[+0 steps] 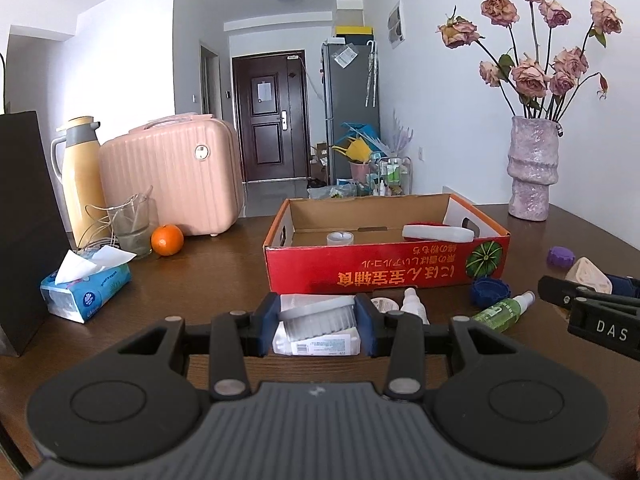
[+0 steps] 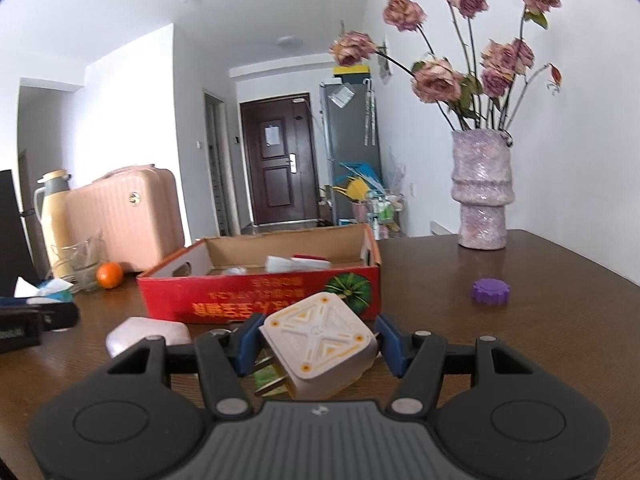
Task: Organize rigid objects
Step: 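Carry the white cap and beige plug over the cardboard box with both tools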
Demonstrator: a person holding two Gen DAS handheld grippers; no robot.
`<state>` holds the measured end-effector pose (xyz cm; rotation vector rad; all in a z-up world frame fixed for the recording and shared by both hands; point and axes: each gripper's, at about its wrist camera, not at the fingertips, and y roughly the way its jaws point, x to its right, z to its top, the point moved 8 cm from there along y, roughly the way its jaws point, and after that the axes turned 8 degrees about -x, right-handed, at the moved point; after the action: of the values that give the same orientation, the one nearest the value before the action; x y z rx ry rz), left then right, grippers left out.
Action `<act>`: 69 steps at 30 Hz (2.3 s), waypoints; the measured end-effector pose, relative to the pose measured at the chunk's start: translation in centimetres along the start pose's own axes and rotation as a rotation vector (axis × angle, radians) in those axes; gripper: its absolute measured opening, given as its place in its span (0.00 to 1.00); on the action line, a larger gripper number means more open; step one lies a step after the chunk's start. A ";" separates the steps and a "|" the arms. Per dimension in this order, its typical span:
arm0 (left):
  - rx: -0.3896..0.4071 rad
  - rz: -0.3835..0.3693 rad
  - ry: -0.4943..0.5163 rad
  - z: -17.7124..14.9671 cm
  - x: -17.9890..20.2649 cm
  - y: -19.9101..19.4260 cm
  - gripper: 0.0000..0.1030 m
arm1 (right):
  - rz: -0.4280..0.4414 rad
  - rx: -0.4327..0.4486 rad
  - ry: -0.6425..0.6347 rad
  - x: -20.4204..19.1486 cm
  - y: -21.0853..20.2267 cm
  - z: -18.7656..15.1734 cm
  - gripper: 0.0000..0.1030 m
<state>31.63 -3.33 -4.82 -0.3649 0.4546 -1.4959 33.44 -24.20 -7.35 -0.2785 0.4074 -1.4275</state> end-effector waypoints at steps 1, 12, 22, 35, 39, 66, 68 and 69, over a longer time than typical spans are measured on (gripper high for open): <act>0.001 -0.002 0.001 0.1 0.0 0.0 0.40 | 0.003 0.002 -0.004 -0.2 -0.1 0.1 0.58; 0.059 -0.016 0.037 3.1 1.2 0.0 0.40 | 0.025 0.036 -0.044 -1.9 0.2 3.0 0.58; 0.076 -0.026 0.007 5.8 1.4 2.0 0.40 | 0.041 0.049 -0.047 -2.6 2.3 5.3 0.58; 0.058 -0.026 -0.038 8.4 0.9 6.5 0.40 | 0.043 0.052 -0.010 -2.4 7.1 8.6 0.58; 0.048 -0.029 -0.046 9.0 0.8 7.8 0.40 | 0.038 0.051 -0.008 -2.0 8.4 9.4 0.58; -0.019 0.004 -0.070 11.8 0.7 17.3 0.40 | 0.022 -0.037 0.043 0.5 17.5 12.0 0.58; -0.025 0.004 -0.077 12.0 0.6 18.0 0.40 | 0.020 -0.043 0.046 0.6 18.1 12.2 0.58; -0.028 0.004 -0.080 12.1 0.6 18.4 0.40 | 0.018 -0.045 0.048 0.7 18.4 12.3 0.58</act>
<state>53.60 -3.57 -3.59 -0.4439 0.4135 -1.4663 55.38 -23.19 -4.14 -0.2766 0.4807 -1.4113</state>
